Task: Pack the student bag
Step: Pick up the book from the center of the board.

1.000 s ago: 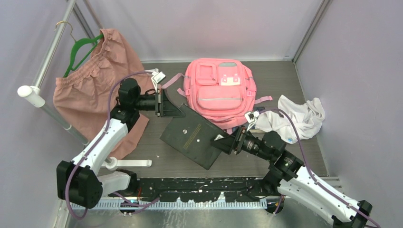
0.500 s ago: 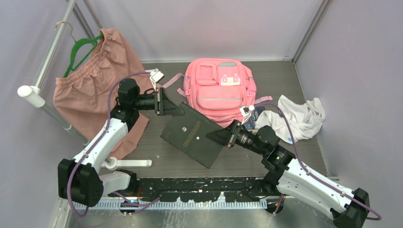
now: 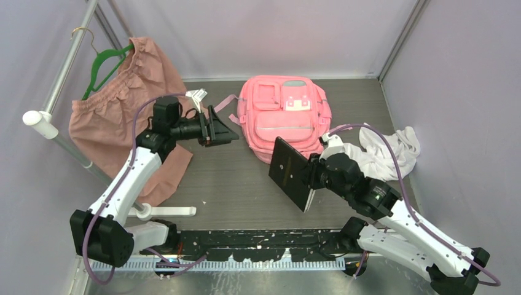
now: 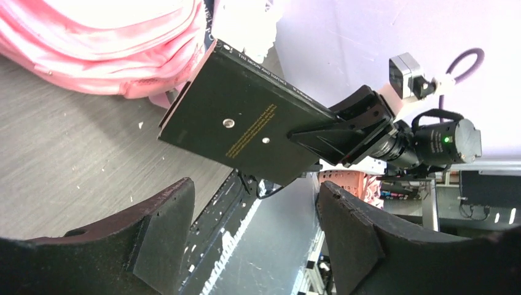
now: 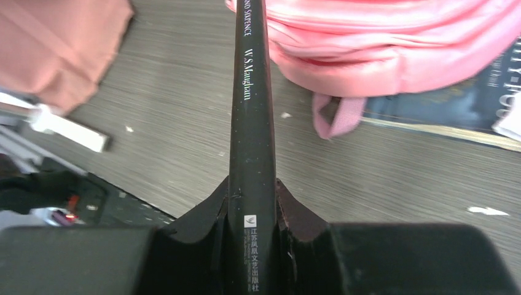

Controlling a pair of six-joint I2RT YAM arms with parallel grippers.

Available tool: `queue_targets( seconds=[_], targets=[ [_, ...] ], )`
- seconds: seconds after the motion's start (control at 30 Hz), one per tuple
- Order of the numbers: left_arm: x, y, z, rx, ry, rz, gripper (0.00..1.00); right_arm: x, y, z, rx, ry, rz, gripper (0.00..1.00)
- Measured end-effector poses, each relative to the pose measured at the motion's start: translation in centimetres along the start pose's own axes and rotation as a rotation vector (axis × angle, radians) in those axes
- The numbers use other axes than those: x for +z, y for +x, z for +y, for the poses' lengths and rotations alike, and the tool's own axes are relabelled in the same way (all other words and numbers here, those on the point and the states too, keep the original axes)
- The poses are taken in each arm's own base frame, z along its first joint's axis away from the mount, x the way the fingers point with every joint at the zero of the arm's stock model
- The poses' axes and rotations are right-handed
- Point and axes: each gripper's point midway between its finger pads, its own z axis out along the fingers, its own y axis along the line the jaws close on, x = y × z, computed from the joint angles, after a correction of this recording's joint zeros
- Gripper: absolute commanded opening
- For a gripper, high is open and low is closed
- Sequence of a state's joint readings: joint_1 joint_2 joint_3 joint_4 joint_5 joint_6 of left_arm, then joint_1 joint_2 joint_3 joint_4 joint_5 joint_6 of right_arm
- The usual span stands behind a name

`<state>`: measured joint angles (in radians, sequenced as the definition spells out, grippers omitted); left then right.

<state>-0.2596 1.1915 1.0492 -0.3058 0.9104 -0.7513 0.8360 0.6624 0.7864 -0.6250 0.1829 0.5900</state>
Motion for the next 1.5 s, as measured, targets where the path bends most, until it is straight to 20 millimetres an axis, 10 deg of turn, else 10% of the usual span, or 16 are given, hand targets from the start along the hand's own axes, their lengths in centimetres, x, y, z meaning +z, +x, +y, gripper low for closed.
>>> queue_targets(
  seconds=[0.1, 0.27, 0.43, 0.83, 1.4, 1.5],
  targets=[
    [0.1, 0.1, 0.3, -0.062, -0.027, 0.011, 0.98, -0.1, 0.8, -1.4, -0.08, 0.058, 0.034, 0.01],
    [1.8, 1.1, 0.6, -0.255, -0.064, 0.051, 1.0, 0.4, 1.0, -1.2, -0.233, 0.093, 0.082, 0.01],
    [2.8, 2.5, 0.3, -0.363, -0.127, 0.075, 1.0, 0.7, 0.7, 1.7, -0.399, 0.031, 0.054, 0.01],
    [-1.1, -1.7, -5.2, -0.3, -0.165, -0.073, 1.0, 3.2, -0.7, 9.4, -0.639, -0.062, -0.099, 0.01],
    [-0.3, 2.7, 0.2, -0.54, -0.304, 0.016, 0.99, 4.5, -2.8, 13.6, -1.082, 0.179, -0.357, 0.01],
    [-0.2, 2.5, 0.1, -0.533, -0.293, 0.007, 0.81, 4.7, -2.3, 14.5, -1.136, 0.201, -0.375, 0.01]
  ],
)
